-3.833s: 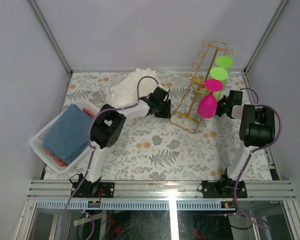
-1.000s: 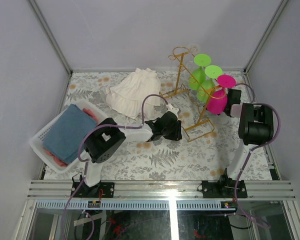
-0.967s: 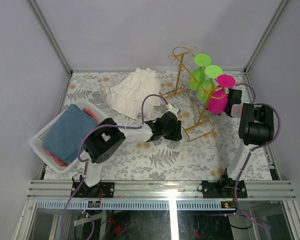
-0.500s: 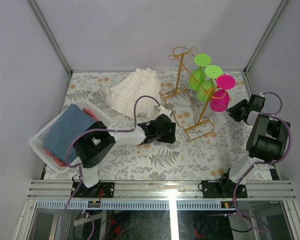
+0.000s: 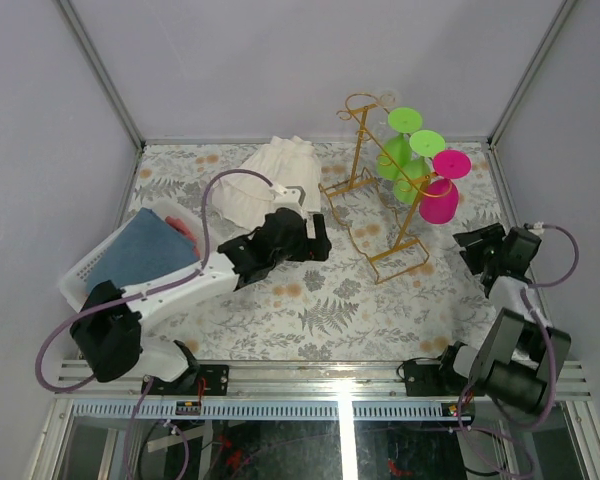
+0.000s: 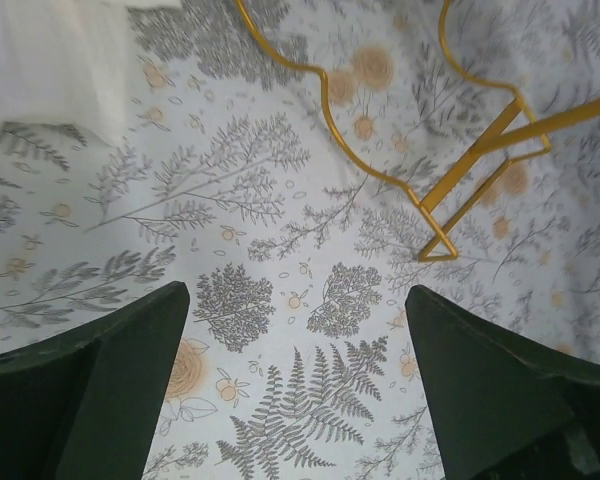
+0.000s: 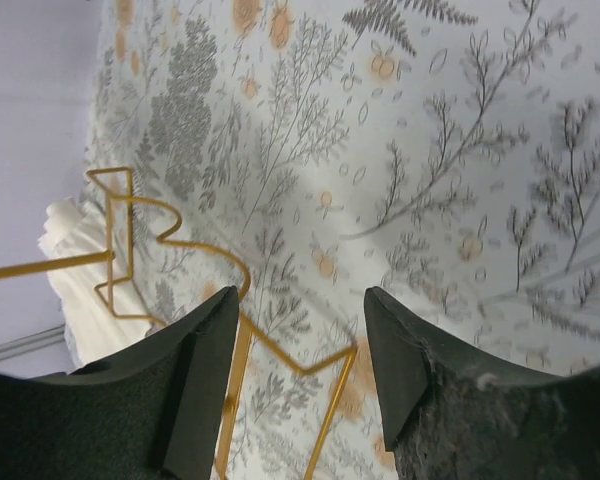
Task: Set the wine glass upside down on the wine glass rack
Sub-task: Adjust the wine rack at the center of the board.
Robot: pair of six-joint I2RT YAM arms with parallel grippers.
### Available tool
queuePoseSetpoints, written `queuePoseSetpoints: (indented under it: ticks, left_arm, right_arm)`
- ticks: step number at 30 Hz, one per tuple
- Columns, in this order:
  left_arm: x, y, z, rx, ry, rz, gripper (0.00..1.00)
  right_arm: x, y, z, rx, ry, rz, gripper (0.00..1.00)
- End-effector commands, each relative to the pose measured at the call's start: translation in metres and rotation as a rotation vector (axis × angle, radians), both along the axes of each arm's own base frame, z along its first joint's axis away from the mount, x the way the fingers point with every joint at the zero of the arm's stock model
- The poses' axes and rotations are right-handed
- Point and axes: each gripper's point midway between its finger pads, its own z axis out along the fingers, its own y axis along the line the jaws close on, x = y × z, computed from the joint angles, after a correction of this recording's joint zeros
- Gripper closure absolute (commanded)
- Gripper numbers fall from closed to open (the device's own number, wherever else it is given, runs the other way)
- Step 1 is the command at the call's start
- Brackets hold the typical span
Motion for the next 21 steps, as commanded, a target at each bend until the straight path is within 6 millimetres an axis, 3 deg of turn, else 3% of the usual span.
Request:
queuePoseSetpoints:
  ticks: [1,4,10,16,21]
  left_arm:
    - [0.011,0.032,0.046,0.041,-0.112,0.076,0.07]
    - [0.011,0.048,0.069,0.064,-0.154,0.090,0.00]
    - [0.007,0.074,0.104,0.094,-0.223,0.101,0.00]
    - [0.004,0.095,0.118,0.125,-0.287,0.125,0.00]
    - [0.004,0.104,0.110,0.152,-0.287,0.130,0.00]
  right_arm:
    - [-0.023,0.011,0.022,0.009,-0.070,-0.049,0.40]
    - [-0.049,0.017,0.029,-0.020,-0.103,-0.097,0.41]
    - [-0.087,0.046,0.020,0.044,-0.116,-0.107,0.44]
    - [-0.086,0.078,0.024,0.094,-0.138,-0.021,0.48]
    - [-0.074,0.112,0.027,0.069,-0.133,0.056,0.48]
